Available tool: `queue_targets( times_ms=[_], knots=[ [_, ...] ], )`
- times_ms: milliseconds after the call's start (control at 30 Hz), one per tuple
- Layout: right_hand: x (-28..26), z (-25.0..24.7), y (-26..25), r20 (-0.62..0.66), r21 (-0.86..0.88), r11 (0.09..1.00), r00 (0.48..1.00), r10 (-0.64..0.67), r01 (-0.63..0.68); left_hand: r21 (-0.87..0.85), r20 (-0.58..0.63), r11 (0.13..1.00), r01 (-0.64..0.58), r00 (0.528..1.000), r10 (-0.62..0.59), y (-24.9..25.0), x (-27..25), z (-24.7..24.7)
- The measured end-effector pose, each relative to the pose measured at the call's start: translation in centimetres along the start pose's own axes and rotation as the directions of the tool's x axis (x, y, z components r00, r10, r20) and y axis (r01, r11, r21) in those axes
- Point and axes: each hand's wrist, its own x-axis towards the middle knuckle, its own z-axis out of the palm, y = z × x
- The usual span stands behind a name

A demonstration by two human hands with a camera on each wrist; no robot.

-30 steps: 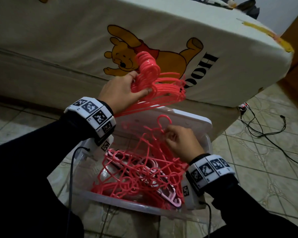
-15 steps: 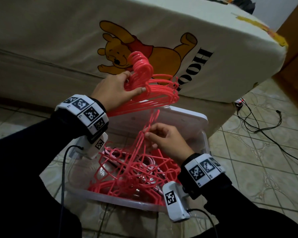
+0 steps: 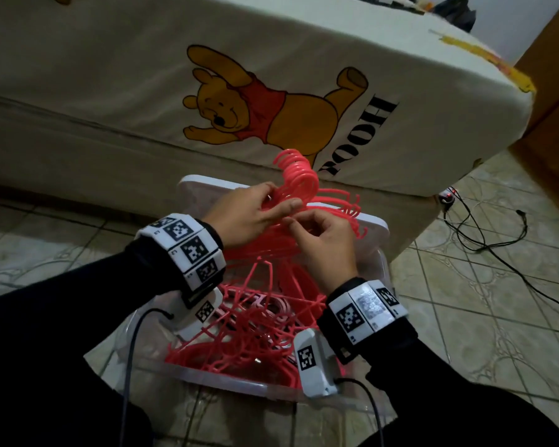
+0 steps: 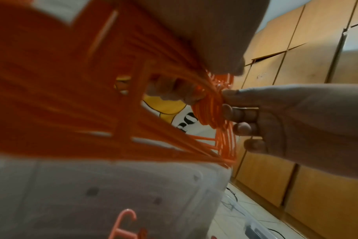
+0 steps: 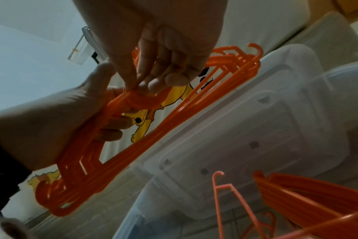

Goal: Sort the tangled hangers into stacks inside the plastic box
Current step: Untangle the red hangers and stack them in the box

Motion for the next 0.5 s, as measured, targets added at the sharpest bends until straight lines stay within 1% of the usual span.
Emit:
queue_targets(
  times_ms=[133, 233, 333, 400, 500],
  knots=[
    [0.3, -0.1, 0.6, -0.022, -0.012, 1.000, 1.000, -0.019, 0.019, 0.074, -0.015, 0.997, -0.013, 1.000, 0.014, -0.2, 0.0, 0.5],
    [0.3, -0.2, 0.9, -0.025, 0.036, 0.999, 0.999, -0.034, 0.035, 0.129, 0.015, 0.991, -0.034, 0.999, 0.032, -0.2, -0.2, 0.5],
    [0.5, -0.2, 1.1, -0.012, 0.071, 0.997, 1.000, -0.025, 0.026, 0.199, 0.006, 0.979, -0.035, 0.999, 0.034, -0.5, -0.2, 0.6],
    [0.5, -0.5, 1.1, 0.054, 0.104, 0.995, 0.999, -0.006, 0.001, 0.229, 0.004, 0.972, -0.044, 0.999, 0.044, -0.7, -0.2, 0.6],
    [0.6, -1.1, 1.3, 0.216, 0.130, 0.990, 0.976, 0.024, -0.053, 0.257, 0.034, 0.965, -0.046, 0.999, 0.038, -1.1, -0.1, 0.5]
  ],
)
